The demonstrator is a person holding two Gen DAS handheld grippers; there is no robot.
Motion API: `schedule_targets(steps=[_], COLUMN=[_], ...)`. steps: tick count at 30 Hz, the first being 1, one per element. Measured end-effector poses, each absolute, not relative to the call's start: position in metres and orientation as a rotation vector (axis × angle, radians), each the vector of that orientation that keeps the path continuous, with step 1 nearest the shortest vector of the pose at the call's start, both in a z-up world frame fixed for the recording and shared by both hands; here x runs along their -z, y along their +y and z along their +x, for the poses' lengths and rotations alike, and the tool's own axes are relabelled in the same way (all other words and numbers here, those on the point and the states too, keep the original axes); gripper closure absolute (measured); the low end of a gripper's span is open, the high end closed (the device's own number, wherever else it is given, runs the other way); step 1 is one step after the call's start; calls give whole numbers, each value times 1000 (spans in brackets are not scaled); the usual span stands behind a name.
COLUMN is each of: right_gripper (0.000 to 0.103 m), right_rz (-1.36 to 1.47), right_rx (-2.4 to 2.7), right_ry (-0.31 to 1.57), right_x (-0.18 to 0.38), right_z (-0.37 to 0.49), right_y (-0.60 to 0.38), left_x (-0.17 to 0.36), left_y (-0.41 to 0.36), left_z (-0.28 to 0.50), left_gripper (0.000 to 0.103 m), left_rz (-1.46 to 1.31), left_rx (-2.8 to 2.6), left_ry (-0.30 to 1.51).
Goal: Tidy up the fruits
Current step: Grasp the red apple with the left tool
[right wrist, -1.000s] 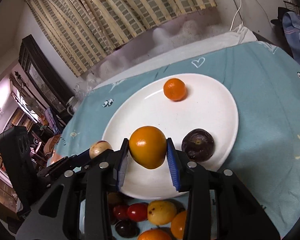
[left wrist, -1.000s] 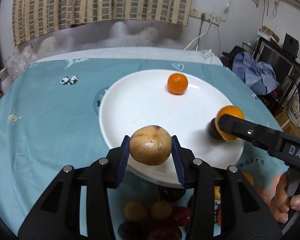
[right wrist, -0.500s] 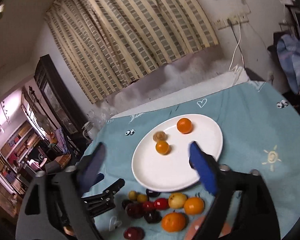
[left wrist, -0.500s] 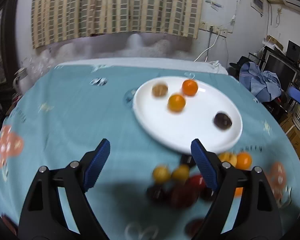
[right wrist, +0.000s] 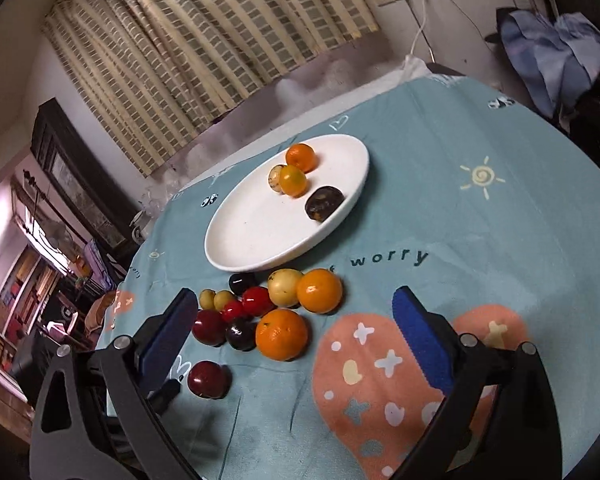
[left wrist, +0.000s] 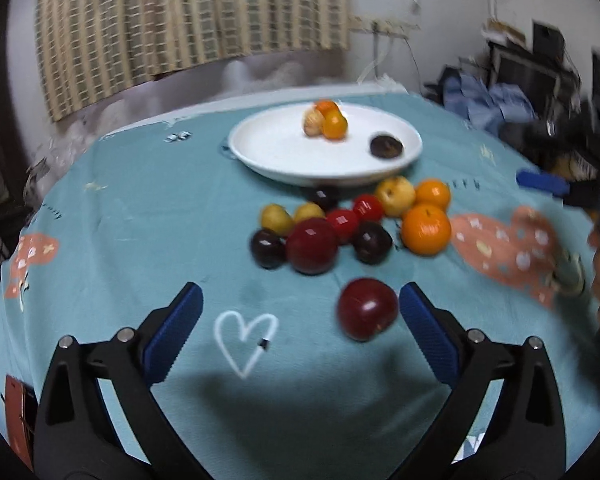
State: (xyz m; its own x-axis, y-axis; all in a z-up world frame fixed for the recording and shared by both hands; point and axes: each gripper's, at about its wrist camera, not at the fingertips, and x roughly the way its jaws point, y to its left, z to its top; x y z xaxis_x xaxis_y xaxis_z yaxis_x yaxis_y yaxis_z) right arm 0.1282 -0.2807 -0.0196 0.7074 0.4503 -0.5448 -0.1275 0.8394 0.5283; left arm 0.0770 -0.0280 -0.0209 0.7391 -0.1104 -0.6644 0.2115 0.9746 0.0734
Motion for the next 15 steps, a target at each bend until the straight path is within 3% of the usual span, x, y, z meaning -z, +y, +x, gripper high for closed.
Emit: schedule_targets(steps=[9, 15], right_gripper=[5, 5], right_rz=[455, 471], right_rx=[-343, -333], right_ry=[736, 736], right_x=[20, 21], right_z=[126, 126], right_y=[-275, -279], left_x=[41, 31], left_y=[-43, -3], left_z=[93, 94], left_gripper=[2, 3], left_rz=[258, 182], left_rx=[141, 16], left_ry=[801, 775])
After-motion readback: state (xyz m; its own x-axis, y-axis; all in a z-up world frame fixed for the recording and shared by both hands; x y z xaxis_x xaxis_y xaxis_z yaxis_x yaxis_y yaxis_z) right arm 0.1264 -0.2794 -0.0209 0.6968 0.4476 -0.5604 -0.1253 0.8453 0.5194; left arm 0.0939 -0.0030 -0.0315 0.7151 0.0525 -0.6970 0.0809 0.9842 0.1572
